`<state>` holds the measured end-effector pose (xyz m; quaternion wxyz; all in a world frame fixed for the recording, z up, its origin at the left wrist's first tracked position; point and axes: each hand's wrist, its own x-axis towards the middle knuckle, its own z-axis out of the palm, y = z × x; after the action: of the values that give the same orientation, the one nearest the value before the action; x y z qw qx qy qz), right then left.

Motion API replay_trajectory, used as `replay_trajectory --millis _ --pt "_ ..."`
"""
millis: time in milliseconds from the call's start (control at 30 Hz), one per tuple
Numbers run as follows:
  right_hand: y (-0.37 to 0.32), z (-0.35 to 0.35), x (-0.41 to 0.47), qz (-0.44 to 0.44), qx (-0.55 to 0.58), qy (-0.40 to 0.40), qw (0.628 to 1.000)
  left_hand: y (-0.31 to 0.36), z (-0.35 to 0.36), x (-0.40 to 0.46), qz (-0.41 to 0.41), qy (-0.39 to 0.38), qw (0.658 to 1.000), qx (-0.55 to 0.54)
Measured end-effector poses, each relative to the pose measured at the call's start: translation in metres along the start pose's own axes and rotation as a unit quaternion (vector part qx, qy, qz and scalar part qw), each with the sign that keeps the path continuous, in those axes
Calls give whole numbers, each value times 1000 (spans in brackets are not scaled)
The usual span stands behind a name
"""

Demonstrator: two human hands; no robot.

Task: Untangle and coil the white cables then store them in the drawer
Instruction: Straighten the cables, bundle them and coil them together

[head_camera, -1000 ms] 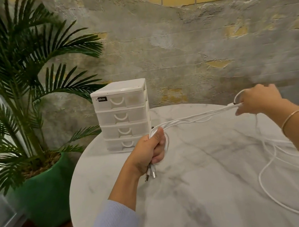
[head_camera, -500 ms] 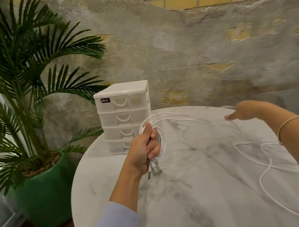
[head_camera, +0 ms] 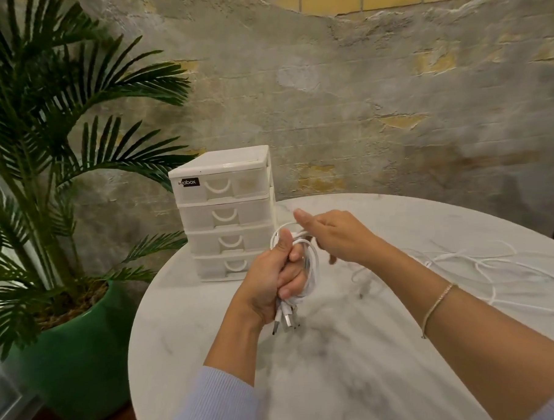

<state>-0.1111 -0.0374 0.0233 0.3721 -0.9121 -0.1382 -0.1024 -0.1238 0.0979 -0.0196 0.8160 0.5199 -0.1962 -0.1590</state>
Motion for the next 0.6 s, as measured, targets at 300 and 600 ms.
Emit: replay_trajectory --millis 300,600 --pt "7 -28 15 33 -188 170 967 -8 9 0 -90 -59 971 212" --pt "44 -10 11 101 -90 190 972 -10 4 0 -52 -65 977 195"
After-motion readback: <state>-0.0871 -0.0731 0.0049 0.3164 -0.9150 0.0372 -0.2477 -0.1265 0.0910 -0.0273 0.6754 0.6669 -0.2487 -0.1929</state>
